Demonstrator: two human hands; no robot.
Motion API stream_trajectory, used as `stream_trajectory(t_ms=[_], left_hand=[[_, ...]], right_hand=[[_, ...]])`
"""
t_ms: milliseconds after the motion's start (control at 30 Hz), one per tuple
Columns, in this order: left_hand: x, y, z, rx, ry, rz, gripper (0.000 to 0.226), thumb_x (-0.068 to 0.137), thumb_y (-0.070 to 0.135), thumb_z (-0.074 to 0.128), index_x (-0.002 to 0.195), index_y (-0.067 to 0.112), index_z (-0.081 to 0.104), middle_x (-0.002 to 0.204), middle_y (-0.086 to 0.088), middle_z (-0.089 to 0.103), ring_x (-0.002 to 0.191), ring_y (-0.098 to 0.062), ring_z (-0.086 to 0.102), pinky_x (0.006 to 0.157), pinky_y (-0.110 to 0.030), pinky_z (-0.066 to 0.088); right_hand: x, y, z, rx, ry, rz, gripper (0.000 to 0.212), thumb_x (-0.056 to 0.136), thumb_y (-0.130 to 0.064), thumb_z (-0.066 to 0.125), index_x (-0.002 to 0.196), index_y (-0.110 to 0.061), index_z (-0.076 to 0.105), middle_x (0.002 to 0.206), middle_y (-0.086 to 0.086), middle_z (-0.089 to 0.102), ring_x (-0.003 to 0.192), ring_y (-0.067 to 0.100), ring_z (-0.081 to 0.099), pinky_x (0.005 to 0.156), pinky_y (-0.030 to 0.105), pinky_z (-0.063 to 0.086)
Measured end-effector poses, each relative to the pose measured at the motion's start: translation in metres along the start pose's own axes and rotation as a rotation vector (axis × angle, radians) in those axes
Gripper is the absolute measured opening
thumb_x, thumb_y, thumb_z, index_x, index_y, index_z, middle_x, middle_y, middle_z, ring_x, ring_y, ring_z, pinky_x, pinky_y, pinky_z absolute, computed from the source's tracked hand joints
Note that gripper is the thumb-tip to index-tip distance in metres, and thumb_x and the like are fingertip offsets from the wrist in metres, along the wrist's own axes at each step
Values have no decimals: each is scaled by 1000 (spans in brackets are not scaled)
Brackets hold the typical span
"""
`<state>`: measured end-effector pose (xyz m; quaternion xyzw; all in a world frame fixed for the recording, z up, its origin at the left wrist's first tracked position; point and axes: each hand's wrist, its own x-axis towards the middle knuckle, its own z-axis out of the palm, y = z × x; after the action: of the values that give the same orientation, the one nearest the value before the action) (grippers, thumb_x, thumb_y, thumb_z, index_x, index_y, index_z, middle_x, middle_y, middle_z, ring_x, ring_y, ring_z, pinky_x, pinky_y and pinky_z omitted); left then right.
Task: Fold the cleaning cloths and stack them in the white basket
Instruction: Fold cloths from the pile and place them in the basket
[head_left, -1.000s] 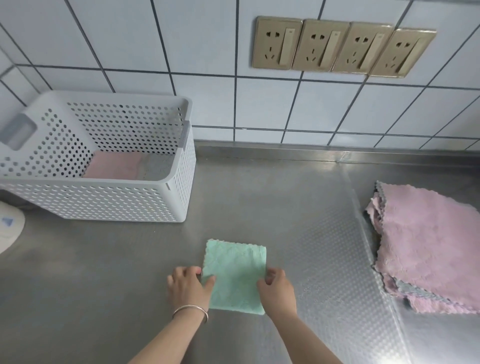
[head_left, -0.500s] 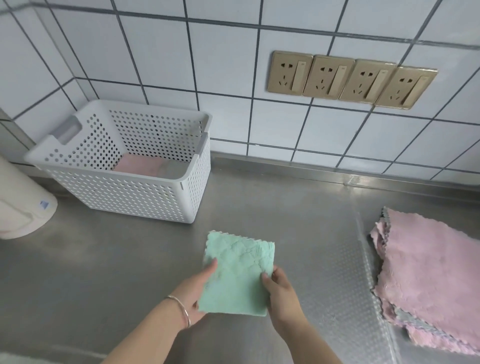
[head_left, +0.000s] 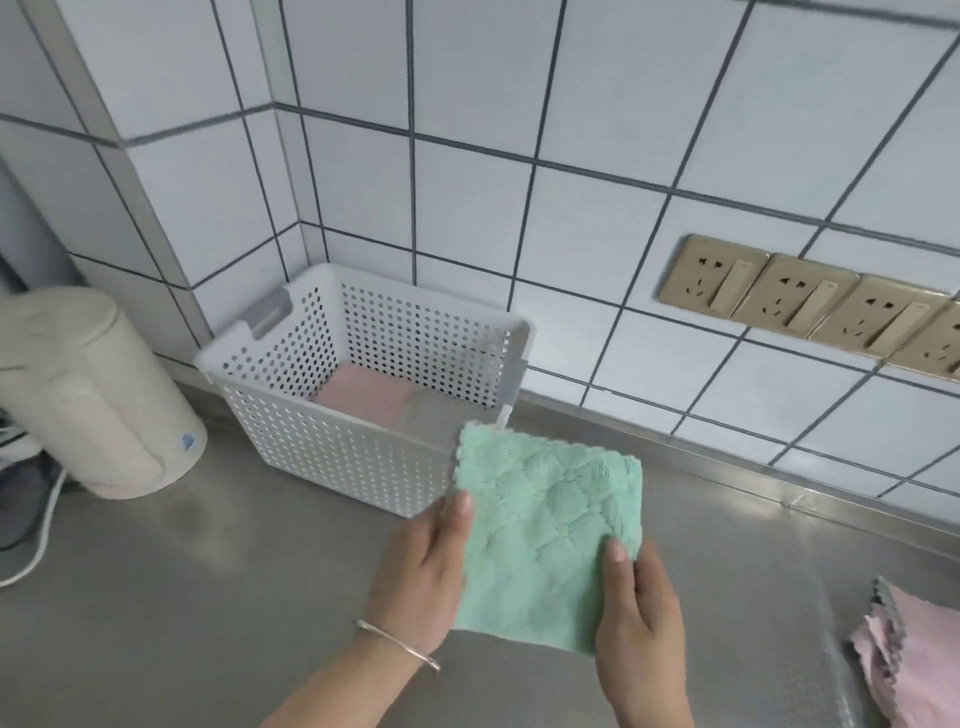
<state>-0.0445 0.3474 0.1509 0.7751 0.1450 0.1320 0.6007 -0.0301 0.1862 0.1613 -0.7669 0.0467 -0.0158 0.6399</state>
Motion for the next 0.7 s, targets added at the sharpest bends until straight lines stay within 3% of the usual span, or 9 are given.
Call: stream_trajectory(t_ms=[67, 133, 200, 300, 400, 467, 567, 633, 700], left_hand=[[33, 18, -26, -175, 75, 90, 56, 77, 76, 28, 83, 24, 50, 81, 3, 45, 71, -11, 38, 66, -30, 34], [64, 39, -50, -228, 134, 218, 43, 82, 61, 33, 79, 22, 52, 74, 7, 46, 64, -9, 40, 63, -22, 37], [103, 54, -79, -107, 165, 373, 33, 86, 53, 31, 72, 27, 46, 55, 13, 40, 46, -1, 34, 46, -11, 29], [172, 54, -117, 154, 196, 517, 26, 91, 46, 30, 73, 32, 42, 47, 7, 38, 43, -8, 37, 40, -18, 23], [233, 31, -133, 380, 166, 434, 23, 97, 36, 38, 80, 24, 47, 50, 9, 40, 45, -8, 39, 45, -25, 29], [265, 9, -136, 564, 80, 327, 21, 97, 34, 38, 82, 22, 49, 56, 4, 48, 54, -16, 49, 51, -32, 37], [300, -21, -134, 758, -163, 196, 27, 96, 37, 41, 72, 25, 44, 61, 2, 51, 62, -22, 53, 58, -33, 41], [316, -39, -127, 896, -361, 101, 33, 96, 34, 44, 65, 25, 38, 62, 3, 47, 58, -17, 47, 54, -28, 35], [327, -55, -114, 994, -524, 11, 31, 94, 30, 49, 66, 20, 42, 66, 1, 49, 63, -17, 49, 60, -28, 41]], right_hand=[[19, -33, 29, 41, 5, -62, 28, 88, -45, 47, 78, -23, 60, 66, -4, 61, 58, 6, 53, 50, 14, 40], [35, -63, 53, 98, -22, -80, 24, 96, -34, 46, 80, -22, 59, 67, -17, 65, 60, -2, 56, 51, 6, 40], [56, -88, 84, 117, -60, -76, 25, 98, -26, 39, 83, -24, 60, 71, -23, 66, 64, -9, 58, 54, 4, 42], [97, -107, 131, 18, -101, -33, 25, 98, -30, 41, 87, -21, 61, 76, -12, 65, 70, 0, 58, 57, 12, 44], [138, -97, 174, -137, -116, 47, 29, 97, -30, 45, 89, -5, 58, 80, 5, 59, 71, 16, 51, 63, 28, 43], [161, -82, 196, -226, -97, 119, 29, 96, -28, 47, 91, -1, 57, 80, 10, 57, 69, 19, 49, 58, 28, 37], [192, -55, 214, -403, -68, 190, 24, 95, -26, 49, 99, -4, 58, 85, 7, 59, 77, 21, 51, 54, 23, 35], [208, -39, 222, -529, -79, 264, 18, 95, -24, 50, 100, -8, 56, 83, 2, 54, 81, 22, 50, 59, 27, 35], [218, -26, 228, -650, -96, 317, 16, 94, -22, 50, 101, -9, 55, 86, 3, 53, 83, 23, 47, 68, 27, 35]])
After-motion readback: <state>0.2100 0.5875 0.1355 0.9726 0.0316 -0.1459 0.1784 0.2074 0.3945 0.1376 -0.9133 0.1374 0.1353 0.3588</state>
